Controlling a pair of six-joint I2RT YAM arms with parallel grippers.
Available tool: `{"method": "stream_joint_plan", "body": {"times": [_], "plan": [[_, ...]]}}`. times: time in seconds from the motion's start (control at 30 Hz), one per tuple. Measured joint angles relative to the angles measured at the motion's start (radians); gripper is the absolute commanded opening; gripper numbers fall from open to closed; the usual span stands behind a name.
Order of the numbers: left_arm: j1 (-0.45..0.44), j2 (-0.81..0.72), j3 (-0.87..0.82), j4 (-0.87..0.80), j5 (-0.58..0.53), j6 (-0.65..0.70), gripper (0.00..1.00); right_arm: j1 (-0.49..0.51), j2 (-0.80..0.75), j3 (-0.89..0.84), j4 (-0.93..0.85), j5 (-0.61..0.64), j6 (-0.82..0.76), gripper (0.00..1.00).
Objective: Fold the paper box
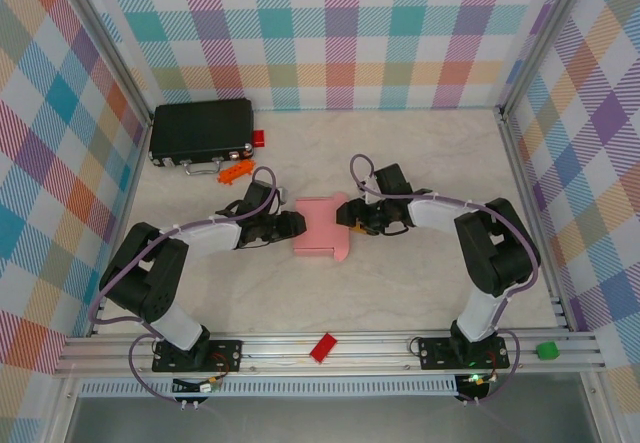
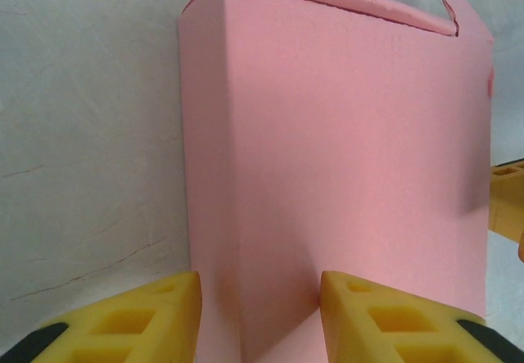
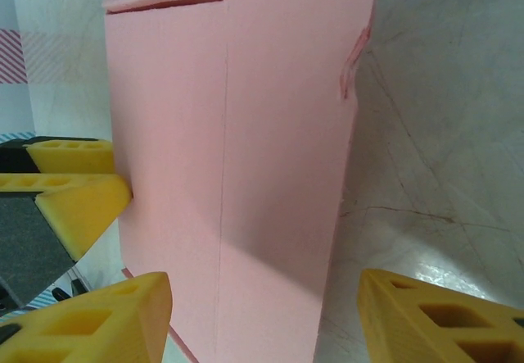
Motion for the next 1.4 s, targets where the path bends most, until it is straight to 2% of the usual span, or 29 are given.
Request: {"method": "stream_joint_plan", "body": {"times": [0.37,1.03,1.4], "plan": [[0.000,0.006,0.000,0.018,0.006,-0.001,0.31,0.000,0.060,-0.003,0.106,-0.097,0.030,0.47],[0.000,0.033,-0.011,0.102,0.008,-0.016,0.32,0.003,0.096,-0.007,0.195,-0.169,0.071,0.47],[0.010,0.072,-0.017,0.215,0.038,-0.061,0.36,0.015,0.017,-0.007,0.176,-0.153,0.071,0.48]]}}
